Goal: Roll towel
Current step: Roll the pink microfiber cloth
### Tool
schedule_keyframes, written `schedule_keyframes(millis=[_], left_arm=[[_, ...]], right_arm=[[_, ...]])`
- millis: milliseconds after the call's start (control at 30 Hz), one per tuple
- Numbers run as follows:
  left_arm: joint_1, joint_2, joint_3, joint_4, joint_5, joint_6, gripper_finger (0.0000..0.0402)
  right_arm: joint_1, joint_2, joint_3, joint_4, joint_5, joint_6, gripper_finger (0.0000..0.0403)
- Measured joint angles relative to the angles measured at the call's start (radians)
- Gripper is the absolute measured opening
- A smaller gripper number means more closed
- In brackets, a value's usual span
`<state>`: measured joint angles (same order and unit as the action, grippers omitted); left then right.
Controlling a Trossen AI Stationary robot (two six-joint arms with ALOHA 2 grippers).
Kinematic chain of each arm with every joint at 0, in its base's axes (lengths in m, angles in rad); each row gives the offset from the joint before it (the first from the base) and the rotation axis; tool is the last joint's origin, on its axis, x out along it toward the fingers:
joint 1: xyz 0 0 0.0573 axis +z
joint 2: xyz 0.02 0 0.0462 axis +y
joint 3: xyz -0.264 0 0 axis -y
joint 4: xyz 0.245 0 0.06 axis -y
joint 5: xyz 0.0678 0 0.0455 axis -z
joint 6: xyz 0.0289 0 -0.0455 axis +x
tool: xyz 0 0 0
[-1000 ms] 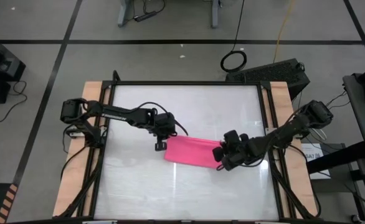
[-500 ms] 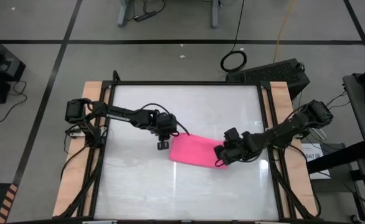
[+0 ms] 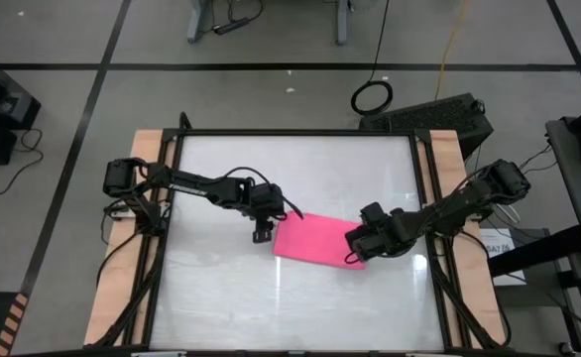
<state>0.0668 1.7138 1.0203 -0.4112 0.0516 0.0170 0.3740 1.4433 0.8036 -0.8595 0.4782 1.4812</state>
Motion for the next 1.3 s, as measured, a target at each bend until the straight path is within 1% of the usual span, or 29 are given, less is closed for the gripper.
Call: schedule_keyframes(millis=[67, 167, 267, 367, 467, 533, 700, 800, 1067, 1200, 1300], left_arm=[[-0.014, 0.000, 0.000, 0.016, 0.000, 0.020, 0.0193], [-0.033, 0.000, 0.000, 0.034, -0.004, 0.040, 0.0186], [-0.049, 0.000, 0.005, 0.029, -0.057, 0.043, 0.0183], [-0.062, 0.000, 0.027, 0.024, -0.097, 0.052, 0.0182], [-0.079, 0.000, 0.051, 0.036, -0.134, 0.086, 0.0182], [-0.090, 0.000, 0.062, 0.071, -0.125, 0.119, 0.0182], [-0.103, 0.018, 0.063, 0.203, -0.012, 0.181, 0.0182], [-0.094, 0.058, 0.063, 0.230, 0.037, 0.179, 0.0182], [-0.070, 0.172, 0.063, 0.174, 0.053, 0.173, 0.0182], [-0.067, 0.174, 0.064, 0.128, 0.055, 0.136, 0.0182], [-0.070, 0.166, 0.064, 0.094, 0.054, 0.068, 0.0182]], right_arm=[[0.015, 0.000, 0.000, 0.068, 0.021, -0.046, 0.0192], [0.042, 0.000, 0.000, 0.197, 0.025, -0.142, 0.0196], [0.075, 0.000, 0.000, 0.322, 0.022, -0.207, 0.0196], [0.116, -0.001, 0.000, 0.418, 0.022, -0.210, 0.0196], [0.153, 0.003, 0.000, 0.471, 0.021, -0.180, 0.0193], [0.173, 0.012, 0.000, 0.485, 0.021, -0.142, 0.0186], [0.215, 0.063, 0.001, 0.516, 0.018, -0.071, 0.0159], [0.227, 0.096, 0.001, 0.550, 0.011, -0.067, 0.0144], [0.223, 0.159, 0.001, 0.506, -0.023, -0.059, 0.0114], [0.185, 0.212, 0.001, 0.452, -0.099, -0.093, 0.0102], [0.148, 0.236, 0.005, 0.450, -0.112, -0.139, 0.0094]])
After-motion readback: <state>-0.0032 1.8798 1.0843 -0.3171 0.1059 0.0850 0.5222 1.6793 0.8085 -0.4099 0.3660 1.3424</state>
